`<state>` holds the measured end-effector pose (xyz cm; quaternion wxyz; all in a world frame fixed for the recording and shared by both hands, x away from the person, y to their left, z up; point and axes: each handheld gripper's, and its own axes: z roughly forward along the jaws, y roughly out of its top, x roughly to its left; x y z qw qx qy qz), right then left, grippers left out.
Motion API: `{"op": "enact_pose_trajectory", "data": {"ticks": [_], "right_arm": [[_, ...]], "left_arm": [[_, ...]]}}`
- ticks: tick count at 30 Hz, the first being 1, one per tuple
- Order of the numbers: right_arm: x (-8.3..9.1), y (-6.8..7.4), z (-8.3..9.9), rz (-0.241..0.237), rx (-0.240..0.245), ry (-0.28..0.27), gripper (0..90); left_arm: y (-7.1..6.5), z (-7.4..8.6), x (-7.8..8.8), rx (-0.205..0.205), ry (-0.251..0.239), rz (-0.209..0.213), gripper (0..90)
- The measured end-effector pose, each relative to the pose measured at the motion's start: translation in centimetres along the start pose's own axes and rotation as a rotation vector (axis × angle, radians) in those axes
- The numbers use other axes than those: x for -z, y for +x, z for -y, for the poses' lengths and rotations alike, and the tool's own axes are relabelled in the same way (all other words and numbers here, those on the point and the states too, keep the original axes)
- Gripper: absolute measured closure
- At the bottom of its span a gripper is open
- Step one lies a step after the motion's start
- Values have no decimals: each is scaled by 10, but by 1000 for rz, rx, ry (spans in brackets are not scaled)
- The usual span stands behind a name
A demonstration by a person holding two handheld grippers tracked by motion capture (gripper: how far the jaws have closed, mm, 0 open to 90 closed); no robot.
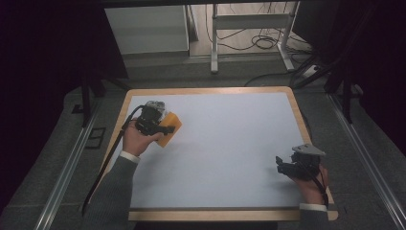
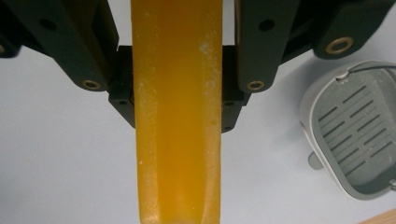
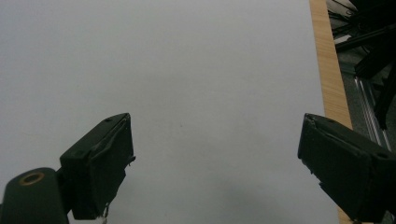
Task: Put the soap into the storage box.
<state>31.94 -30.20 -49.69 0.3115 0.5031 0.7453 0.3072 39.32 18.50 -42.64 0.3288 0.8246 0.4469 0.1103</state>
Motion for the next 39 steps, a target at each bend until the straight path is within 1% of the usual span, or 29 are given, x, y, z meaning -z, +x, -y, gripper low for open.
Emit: {"op": "enact_pose_trajectory", "data": {"ticks": [2,6,7,8,15,18,20,21,22,23,24,26,29,30,39], "right_arm": [[1,0,0,2,-4,0,106],[1,-1,0,2,-3,-1,106],[1,-1,0,2,-3,-1,106],[1,-1,0,3,-3,0,106],[1,-2,0,5,-3,-3,106],[2,-2,0,6,-2,-4,106],[1,-2,0,6,-3,-3,106],[1,-2,0,7,-3,-3,106],[1,-2,0,7,-1,-3,106],[1,-2,0,7,-1,-3,106],[1,-2,1,6,-2,-2,106],[1,-2,0,8,0,0,106],[1,-1,0,8,-1,1,106],[0,-2,1,8,2,0,106],[1,-3,1,14,-4,-1,106]], "left_arm": [[1,-2,1,1,-1,-8,610],[5,-4,1,10,-5,-2,610],[5,-4,1,10,-5,-2,610],[6,-5,1,6,5,-2,610],[12,-8,1,15,3,-5,610],[15,-11,1,27,6,-13,610],[18,-12,1,38,-9,-14,610],[18,-12,1,38,-9,-14,610],[21,-13,1,46,-12,-24,610],[21,-13,1,46,-12,-24,610],[22,-14,1,47,-7,-39,610],[25,-15,1,54,-6,-34,610],[26,-17,0,56,-6,-41,610],[29,-18,0,62,-5,-35,610],[39,-25,-2,86,-4,-36,610]]}}
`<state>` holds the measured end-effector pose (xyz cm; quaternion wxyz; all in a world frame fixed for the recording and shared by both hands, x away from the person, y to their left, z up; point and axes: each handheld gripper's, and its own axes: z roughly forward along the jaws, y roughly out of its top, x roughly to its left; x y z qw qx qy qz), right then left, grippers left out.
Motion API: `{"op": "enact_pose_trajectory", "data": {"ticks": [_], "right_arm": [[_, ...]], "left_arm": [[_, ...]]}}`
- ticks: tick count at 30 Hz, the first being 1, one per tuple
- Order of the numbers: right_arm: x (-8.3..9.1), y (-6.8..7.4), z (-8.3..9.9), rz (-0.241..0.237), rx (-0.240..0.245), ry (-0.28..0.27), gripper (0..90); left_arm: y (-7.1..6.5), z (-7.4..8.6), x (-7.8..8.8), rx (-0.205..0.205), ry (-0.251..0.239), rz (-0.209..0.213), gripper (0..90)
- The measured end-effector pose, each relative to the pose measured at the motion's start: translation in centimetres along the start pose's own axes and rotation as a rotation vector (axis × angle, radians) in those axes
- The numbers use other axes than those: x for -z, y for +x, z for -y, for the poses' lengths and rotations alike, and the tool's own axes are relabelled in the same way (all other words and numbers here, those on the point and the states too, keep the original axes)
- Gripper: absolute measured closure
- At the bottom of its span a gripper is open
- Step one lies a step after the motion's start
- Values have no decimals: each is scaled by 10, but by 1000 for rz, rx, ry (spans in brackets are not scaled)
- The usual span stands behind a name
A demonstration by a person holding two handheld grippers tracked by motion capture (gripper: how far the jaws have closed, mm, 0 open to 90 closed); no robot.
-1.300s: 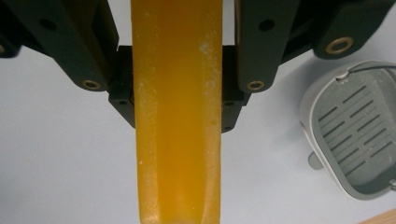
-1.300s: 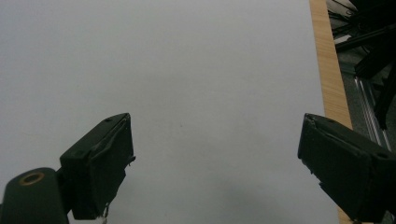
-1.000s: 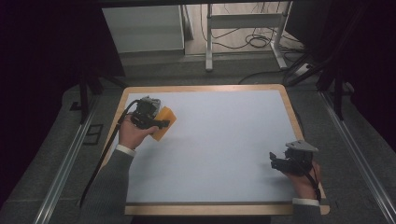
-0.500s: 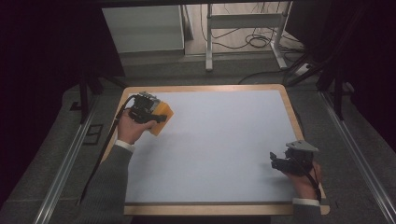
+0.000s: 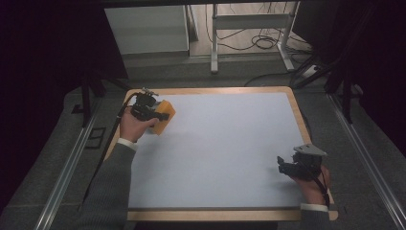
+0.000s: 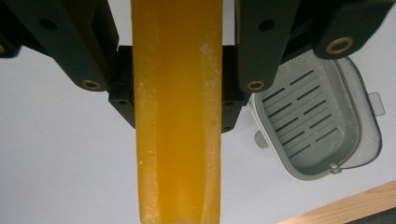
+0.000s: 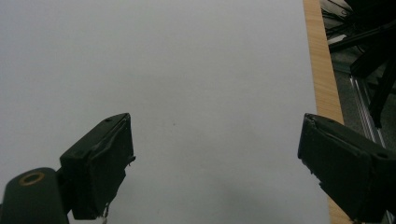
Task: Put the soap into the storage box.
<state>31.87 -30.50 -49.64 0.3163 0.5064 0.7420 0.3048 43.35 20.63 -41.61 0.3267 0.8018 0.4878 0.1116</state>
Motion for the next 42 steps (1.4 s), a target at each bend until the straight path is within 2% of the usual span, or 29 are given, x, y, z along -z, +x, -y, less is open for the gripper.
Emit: {"op": "enact_pose_trajectory", "data": {"ticks": [9,18,21,30,34,37,42], "right_arm": [[0,1,0,-4,4,2,106],[-2,-1,1,-1,3,8,106],[-2,0,1,-4,2,10,106],[-3,-1,2,-2,6,10,106],[-3,-1,2,-1,5,10,106],[-2,-2,2,0,-2,11,106],[-3,-2,2,1,0,14,106]], "left_arm": [[12,-5,0,29,5,-4,610],[28,-10,0,71,-2,-28,610],[31,-12,-1,70,-11,-46,610],[36,-20,-7,94,-15,-49,610],[44,-22,-9,125,-20,-39,611],[52,-23,-10,149,-21,-52,610],[57,-24,-14,166,-18,-61,610]]}}
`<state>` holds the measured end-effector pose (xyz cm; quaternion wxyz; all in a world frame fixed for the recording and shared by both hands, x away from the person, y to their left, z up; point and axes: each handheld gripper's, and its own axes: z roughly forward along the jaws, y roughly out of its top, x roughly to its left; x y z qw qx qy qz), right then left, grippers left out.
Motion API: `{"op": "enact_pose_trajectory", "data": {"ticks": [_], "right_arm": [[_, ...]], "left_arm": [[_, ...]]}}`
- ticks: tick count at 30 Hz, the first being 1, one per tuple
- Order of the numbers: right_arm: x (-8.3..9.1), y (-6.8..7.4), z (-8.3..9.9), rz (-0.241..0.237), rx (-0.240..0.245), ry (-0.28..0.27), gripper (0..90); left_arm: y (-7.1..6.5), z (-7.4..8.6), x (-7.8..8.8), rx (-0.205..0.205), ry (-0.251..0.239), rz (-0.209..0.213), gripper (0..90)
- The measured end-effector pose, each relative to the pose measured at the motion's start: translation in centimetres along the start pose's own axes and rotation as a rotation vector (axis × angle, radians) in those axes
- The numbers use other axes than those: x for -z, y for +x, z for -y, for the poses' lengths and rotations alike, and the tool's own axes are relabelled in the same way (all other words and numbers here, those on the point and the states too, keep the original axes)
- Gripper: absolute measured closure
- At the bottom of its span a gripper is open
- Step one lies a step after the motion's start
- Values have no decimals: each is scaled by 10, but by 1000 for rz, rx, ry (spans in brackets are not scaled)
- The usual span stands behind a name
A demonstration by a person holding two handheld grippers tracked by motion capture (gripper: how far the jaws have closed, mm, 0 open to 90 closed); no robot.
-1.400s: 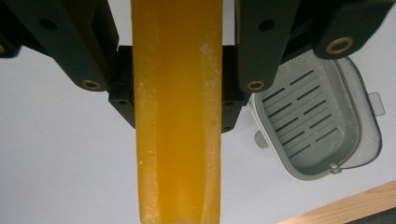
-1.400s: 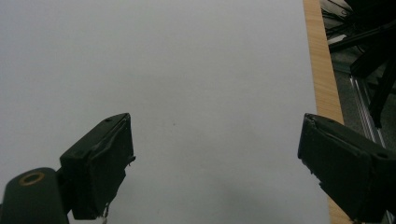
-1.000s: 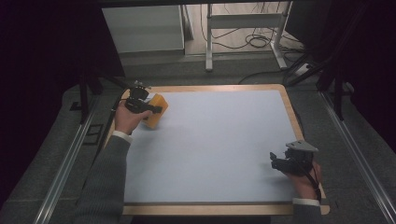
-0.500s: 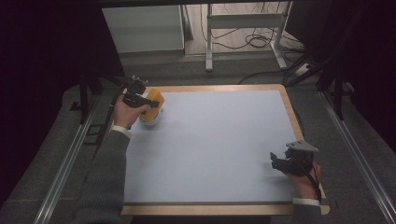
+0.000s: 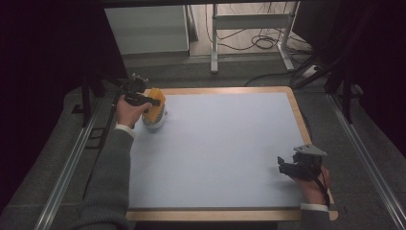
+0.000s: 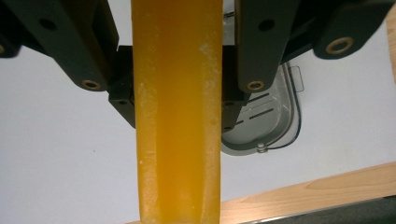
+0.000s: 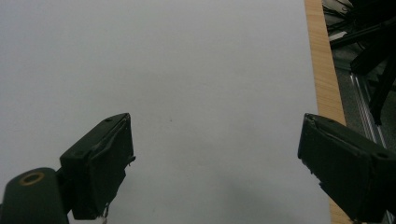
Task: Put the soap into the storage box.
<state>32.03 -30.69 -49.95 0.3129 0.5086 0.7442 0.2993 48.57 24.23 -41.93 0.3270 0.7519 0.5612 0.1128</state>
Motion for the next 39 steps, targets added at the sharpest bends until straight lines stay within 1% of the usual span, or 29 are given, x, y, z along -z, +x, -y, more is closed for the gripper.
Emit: {"op": "enact_pose_trajectory", "data": {"ticks": [3,6,7,9,10,14,16,18,21,22,23,24,26,30,32,34,35,36,37,38,39], "right_arm": [[0,0,0,1,3,0,106],[0,0,0,0,2,0,106],[0,-1,1,5,2,2,106],[0,-1,1,9,4,4,106],[-1,-1,1,6,6,5,106],[-1,0,1,9,10,6,106],[-1,0,1,12,11,7,106],[-1,-1,1,12,11,7,106],[-1,-1,1,12,11,7,106],[-2,-1,1,13,13,9,106],[-2,0,1,13,13,10,106],[-3,0,2,13,15,12,106],[-3,0,2,16,14,16,106],[-3,-1,2,15,14,14,106],[-3,-1,2,17,14,15,106],[-3,-1,3,18,11,19,106],[-3,-1,3,17,15,17,106],[-3,-1,3,17,15,17,106],[-2,0,2,17,17,14,106],[-2,0,2,17,17,14,106],[-2,0,1,18,16,13,106]], "left_arm": [[6,-1,-5,16,7,0,610],[8,-1,-8,23,10,-10,610],[10,-1,-10,35,12,-13,610],[11,-1,-11,37,12,-16,610],[12,-2,-14,41,17,-22,610],[16,-3,-19,61,39,-19,610],[19,-2,-22,73,44,-35,610],[22,-2,-24,77,48,-40,610],[23,-2,-26,84,43,-47,610],[23,-2,-29,86,46,-37,610],[23,-2,-29,86,46,-37,610],[23,-2,-33,93,52,-32,610],[24,-2,-35,97,53,-41,610],[25,1,-36,109,48,-42,610],[28,3,-36,122,50,-32,610],[29,5,-37,126,52,-41,610],[31,7,-38,141,45,-40,610],[31,7,-38,141,45,-40,610],[31,7,-37,133,38,-53,610],[31,7,-37,133,38,-53,610],[30,8,-36,131,35,-71,609]]}}
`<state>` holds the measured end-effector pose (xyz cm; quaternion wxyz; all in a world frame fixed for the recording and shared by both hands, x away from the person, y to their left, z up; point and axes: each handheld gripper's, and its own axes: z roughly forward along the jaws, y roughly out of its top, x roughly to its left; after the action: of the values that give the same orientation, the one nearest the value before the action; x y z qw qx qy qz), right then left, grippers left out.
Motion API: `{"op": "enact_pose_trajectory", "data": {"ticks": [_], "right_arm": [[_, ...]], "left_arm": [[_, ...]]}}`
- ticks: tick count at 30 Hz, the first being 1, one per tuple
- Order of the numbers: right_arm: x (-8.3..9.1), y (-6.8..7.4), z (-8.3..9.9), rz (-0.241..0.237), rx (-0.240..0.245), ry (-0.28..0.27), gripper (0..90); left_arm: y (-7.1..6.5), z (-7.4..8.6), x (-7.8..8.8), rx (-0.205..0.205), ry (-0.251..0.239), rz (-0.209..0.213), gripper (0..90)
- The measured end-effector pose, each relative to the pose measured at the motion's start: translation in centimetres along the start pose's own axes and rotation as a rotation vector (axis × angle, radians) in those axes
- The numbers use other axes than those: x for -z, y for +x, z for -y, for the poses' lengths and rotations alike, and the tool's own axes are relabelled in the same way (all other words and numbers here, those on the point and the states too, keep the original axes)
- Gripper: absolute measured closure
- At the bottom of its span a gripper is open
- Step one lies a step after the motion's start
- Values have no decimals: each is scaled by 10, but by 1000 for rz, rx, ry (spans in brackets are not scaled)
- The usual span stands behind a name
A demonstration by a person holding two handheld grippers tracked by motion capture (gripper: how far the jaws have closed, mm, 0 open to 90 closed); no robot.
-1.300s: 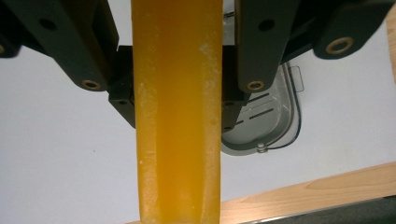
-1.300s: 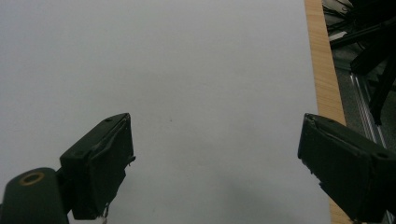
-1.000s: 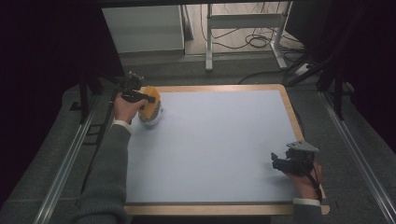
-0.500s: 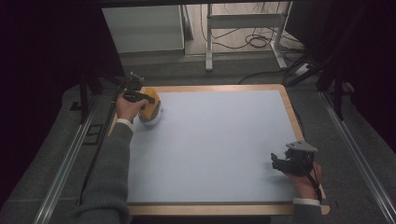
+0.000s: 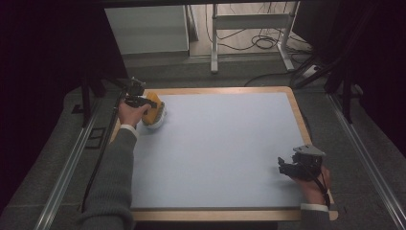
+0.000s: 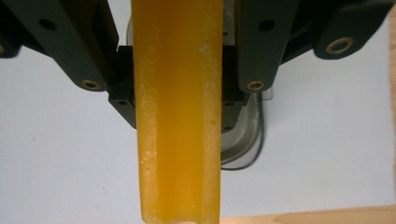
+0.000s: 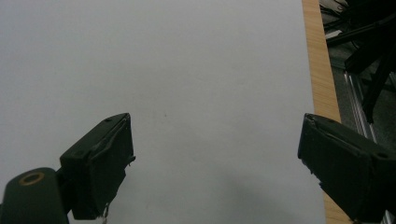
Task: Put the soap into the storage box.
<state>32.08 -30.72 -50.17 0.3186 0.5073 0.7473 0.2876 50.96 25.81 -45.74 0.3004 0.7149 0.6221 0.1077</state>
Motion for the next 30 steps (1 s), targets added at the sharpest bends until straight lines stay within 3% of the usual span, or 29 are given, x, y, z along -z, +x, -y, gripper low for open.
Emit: {"op": "enact_pose_trajectory", "data": {"ticks": [5,8,11,13,14,15,17,18,20,22,25,28,30], "right_arm": [[-1,0,1,1,0,3,106],[-1,0,0,0,3,2,106],[-2,-1,1,2,2,5,106],[-2,-1,1,2,3,8,106],[-2,-1,1,1,0,6,106],[-2,-1,1,1,0,6,106],[-1,0,1,2,1,4,106],[-1,-1,1,3,1,4,106],[-2,-1,1,4,1,7,106],[-2,0,1,3,5,9,106],[-2,1,1,2,7,9,106],[-1,1,0,2,8,4,106],[-1,1,0,4,7,5,106]], "left_arm": [[3,2,-4,9,12,-2,607],[5,2,-5,19,-10,11,601],[3,0,-4,19,-5,13,495],[1,-2,-2,-1,3,-20,461],[2,-2,2,-15,-23,-49,392],[2,-2,2,-15,-23,-49,387],[1,-1,11,-34,-81,-94,370],[1,-2,20,-38,-113,-62,329],[-1,-2,27,-48,-132,-48,308],[-2,-1,33,-60,-141,-5,298],[-6,1,37,-79,-134,21,289],[-20,10,46,-153,-136,59,270],[-23,14,49,-170,-139,74,269]]}}
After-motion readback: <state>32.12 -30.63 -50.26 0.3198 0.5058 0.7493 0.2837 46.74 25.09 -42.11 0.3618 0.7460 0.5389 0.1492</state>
